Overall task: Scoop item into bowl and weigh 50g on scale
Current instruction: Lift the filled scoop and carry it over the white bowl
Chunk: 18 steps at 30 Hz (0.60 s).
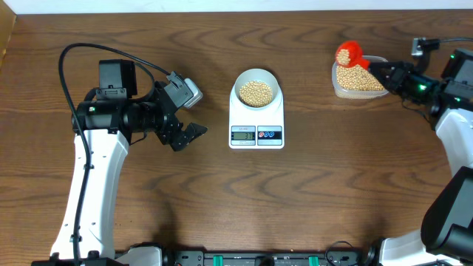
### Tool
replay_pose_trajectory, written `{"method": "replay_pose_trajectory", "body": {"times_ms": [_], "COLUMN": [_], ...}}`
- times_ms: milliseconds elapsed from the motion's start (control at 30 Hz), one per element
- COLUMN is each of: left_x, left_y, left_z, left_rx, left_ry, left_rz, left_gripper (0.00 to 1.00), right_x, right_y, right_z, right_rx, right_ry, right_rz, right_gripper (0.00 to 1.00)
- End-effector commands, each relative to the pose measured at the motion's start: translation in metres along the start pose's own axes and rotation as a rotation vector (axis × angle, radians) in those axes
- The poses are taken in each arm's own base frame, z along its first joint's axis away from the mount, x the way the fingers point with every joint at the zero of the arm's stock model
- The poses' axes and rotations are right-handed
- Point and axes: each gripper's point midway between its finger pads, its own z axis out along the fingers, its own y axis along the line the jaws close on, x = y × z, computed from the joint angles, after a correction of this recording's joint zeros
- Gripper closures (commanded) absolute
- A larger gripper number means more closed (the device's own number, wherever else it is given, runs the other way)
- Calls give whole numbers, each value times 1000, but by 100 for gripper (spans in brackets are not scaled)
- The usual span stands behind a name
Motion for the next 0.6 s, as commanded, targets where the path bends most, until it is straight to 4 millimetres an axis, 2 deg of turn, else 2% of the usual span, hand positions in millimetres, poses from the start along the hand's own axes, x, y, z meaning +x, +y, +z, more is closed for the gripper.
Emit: {"method": "replay_pose_trajectory", "body": {"times_ms": [0, 267, 567], "left_x": [-8, -8, -8], "left_y": [0, 0, 0], "left_z": [-6, -6, -6], "left_rx": [-8, -8, -8], "left_ry": [-21, -21, -21], "left_rz": [32, 32, 32], "left_gripper": [2, 2, 2], "right_x": [16, 49, 88], "right_y": [18, 70, 105], "right_z": [21, 63, 88], "right_rx": [-58, -167, -263], "right_ry": [64, 154, 225], "right_rz": [14, -148, -429], "right_gripper": [99, 99, 99]}}
